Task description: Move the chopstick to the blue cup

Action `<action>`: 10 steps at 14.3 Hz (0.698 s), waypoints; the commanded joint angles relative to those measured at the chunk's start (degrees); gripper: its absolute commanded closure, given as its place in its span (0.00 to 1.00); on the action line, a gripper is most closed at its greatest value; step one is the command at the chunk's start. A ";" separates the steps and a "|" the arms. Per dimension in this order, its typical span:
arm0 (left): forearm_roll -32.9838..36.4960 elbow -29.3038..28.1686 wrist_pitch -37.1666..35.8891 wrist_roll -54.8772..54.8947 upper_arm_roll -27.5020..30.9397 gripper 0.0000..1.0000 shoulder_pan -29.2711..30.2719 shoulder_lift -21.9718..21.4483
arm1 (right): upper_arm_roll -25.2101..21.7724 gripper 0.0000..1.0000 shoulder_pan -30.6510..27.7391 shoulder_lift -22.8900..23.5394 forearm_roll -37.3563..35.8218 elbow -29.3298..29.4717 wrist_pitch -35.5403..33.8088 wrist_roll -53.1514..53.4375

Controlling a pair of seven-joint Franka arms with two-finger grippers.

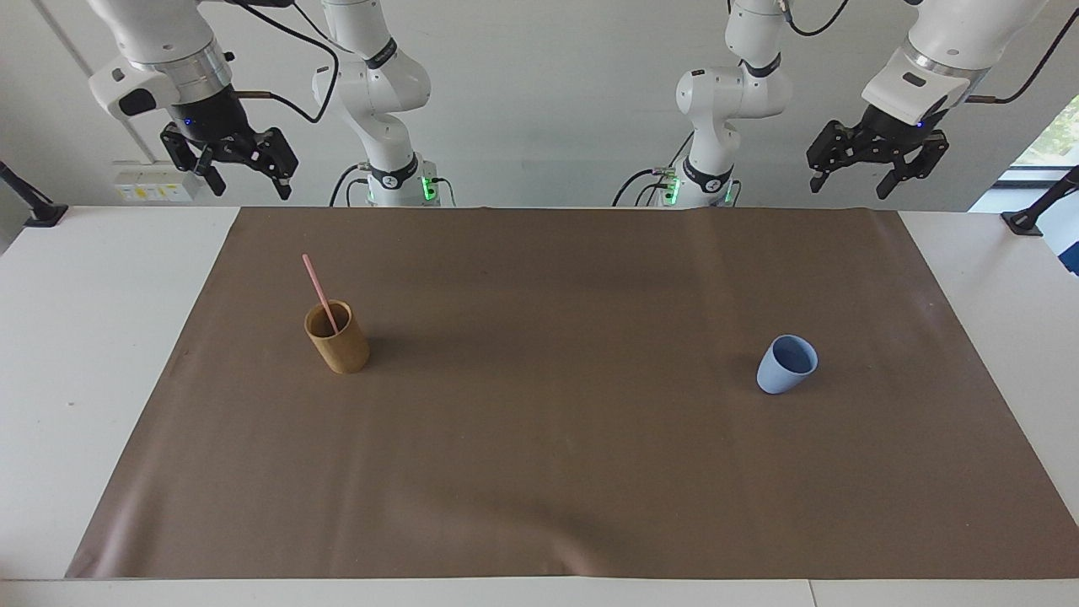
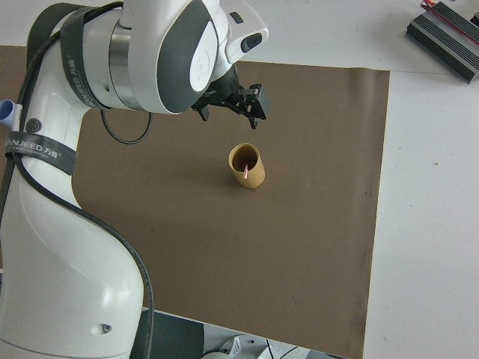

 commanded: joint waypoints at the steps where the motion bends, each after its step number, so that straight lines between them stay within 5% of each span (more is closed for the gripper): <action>1: 0.61 -1.57 0.76 0.20 -0.09 0.00 -0.19 -1.30 | 0.31 0.00 -0.42 -1.54 -0.36 -1.55 -0.21 -0.02; 10: -0.01 -2.27 11.47 0.90 0.52 0.00 0.51 2.11 | 0.40 0.00 -0.07 -1.28 -0.36 -0.93 -0.21 -0.10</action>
